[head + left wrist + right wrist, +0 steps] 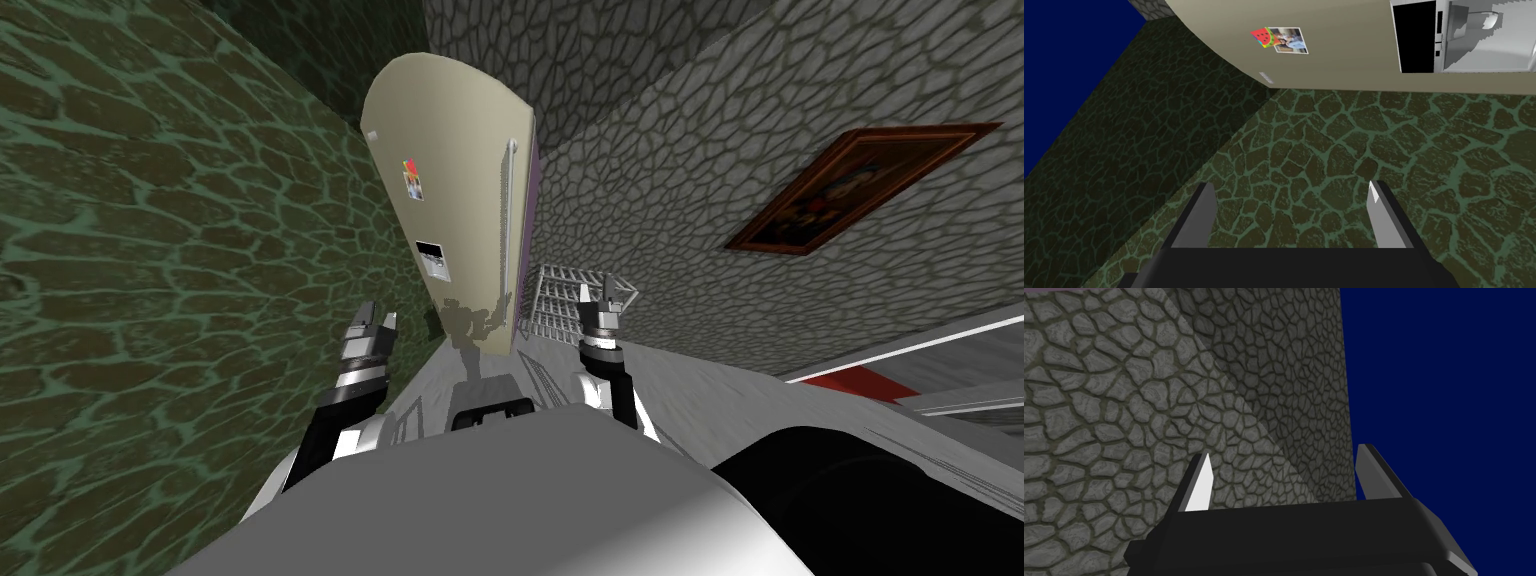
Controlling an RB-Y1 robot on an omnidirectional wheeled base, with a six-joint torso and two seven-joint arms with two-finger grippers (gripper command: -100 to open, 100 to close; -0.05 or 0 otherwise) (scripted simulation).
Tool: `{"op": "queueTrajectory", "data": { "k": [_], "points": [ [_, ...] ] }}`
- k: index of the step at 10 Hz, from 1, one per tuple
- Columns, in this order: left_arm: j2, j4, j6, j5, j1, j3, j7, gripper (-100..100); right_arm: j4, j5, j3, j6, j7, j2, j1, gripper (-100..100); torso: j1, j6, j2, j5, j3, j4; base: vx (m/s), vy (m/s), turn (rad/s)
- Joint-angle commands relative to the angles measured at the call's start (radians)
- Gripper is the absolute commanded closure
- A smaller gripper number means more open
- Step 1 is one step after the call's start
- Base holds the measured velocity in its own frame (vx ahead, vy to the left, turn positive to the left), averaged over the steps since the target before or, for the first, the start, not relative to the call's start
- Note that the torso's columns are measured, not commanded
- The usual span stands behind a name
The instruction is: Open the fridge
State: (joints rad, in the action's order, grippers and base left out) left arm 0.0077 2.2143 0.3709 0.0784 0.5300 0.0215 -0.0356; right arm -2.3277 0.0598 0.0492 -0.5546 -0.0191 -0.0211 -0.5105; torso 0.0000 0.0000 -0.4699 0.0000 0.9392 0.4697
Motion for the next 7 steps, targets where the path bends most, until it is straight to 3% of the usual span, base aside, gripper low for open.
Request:
{"op": "queueTrajectory", "data": {
  "k": [1,2,3,4,7],
  "points": [
    [0.000,0.000,0.000,0.000,0.000,0.000,0.000,0,0.000,0.000,0.000,0.000,0.000,0.000,0.000,0,0.000,0.000,-0.074,0.000,0.148,0.074,0.000,0.000,0.000],
    [0.000,0.000,0.000,0.000,0.000,0.000,0.000,0,0.000,0.000,0.000,0.000,0.000,0.000,0.000,0,0.000,0.000,-0.148,0.000,0.295,0.148,0.000,0.000,0.000],
    [0.030,0.003,-0.008,-0.001,0.003,0.005,-0.001,-100,0.000,0.000,0.000,0.000,0.000,0.000,0.000,0,0.000,0.000,-0.221,0.000,0.443,0.221,0.017,-0.019,-0.001],
    [0.051,0.007,-0.015,-0.002,0.005,0.010,-0.002,-100,0.000,0.000,0.000,0.000,0.000,0.000,0.000,0,-0.001,0.000,-0.255,0.000,0.512,0.254,0.026,-0.039,0.000],
    [0.109,0.023,-0.051,-0.008,0.017,0.032,-0.006,-100,0.000,0.000,0.000,0.000,0.000,0.000,0.000,0,-0.002,0.000,-0.266,0.000,0.538,0.267,0.052,-0.072,-0.001]
  ]
}}
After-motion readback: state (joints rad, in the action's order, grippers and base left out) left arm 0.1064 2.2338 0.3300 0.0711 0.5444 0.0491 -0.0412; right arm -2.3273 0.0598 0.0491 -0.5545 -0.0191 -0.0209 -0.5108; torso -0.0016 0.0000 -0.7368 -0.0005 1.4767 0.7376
